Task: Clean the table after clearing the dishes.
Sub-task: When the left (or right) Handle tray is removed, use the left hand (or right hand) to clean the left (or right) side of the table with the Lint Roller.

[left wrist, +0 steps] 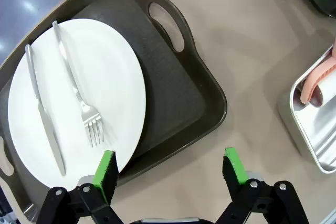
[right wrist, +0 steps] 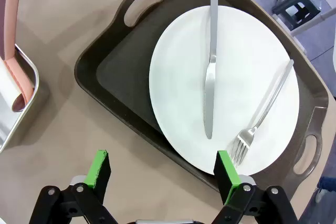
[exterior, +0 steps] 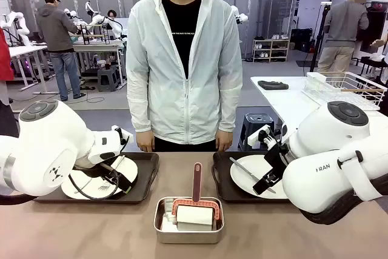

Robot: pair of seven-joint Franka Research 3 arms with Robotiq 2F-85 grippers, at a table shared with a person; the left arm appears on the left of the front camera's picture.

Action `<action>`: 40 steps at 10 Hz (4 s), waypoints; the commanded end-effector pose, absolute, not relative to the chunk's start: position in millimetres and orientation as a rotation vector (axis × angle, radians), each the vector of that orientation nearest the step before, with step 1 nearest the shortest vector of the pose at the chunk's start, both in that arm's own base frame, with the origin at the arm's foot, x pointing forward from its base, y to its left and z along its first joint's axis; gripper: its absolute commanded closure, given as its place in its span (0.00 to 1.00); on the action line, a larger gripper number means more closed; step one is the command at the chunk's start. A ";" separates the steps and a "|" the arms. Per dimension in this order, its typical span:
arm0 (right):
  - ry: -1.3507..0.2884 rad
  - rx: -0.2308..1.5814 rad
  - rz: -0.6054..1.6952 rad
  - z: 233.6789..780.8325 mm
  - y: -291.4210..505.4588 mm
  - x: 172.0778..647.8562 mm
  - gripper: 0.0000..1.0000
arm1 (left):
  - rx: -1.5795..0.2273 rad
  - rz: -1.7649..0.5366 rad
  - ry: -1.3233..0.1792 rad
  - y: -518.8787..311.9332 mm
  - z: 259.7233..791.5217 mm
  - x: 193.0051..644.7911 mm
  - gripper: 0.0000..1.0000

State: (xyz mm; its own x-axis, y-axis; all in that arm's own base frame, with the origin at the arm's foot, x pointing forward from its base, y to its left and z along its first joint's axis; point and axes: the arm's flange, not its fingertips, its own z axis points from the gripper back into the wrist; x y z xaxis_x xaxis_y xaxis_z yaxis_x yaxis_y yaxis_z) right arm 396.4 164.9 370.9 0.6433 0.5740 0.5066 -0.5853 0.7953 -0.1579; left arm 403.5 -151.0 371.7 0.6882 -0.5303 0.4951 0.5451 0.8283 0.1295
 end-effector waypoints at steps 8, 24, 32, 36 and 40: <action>-0.570 0.021 0.660 370.9 164.9 396.4 0.00 | -0.029 -0.602 -0.545 -151.2 371.7 403.5 0.00; -0.259 1.292 0.239 481.6 -35.9 458.8 0.00 | -1.316 -0.298 -0.274 108.1 482.5 476.7 0.00; -0.447 1.290 -0.114 438.4 -247.7 347.4 0.00 | -1.388 0.082 -0.549 302.2 455.3 390.7 0.00; -0.452 1.274 -0.151 434.0 -260.9 345.8 0.00 | -1.372 0.072 -0.552 311.6 447.2 384.2 0.00; -0.452 1.274 -0.151 434.0 -260.9 345.8 0.00 | -1.372 0.072 -0.552 311.6 447.2 384.2 0.00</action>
State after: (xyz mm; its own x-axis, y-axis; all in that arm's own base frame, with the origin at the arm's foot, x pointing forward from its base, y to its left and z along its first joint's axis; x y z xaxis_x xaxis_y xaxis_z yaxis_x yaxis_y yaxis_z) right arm 348.3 -259.5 431.3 0.9027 -0.3565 0.2409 -0.1314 0.3047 0.9433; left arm 388.2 309.7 446.0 0.8712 0.3622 0.3314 0.2624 0.2268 -0.9379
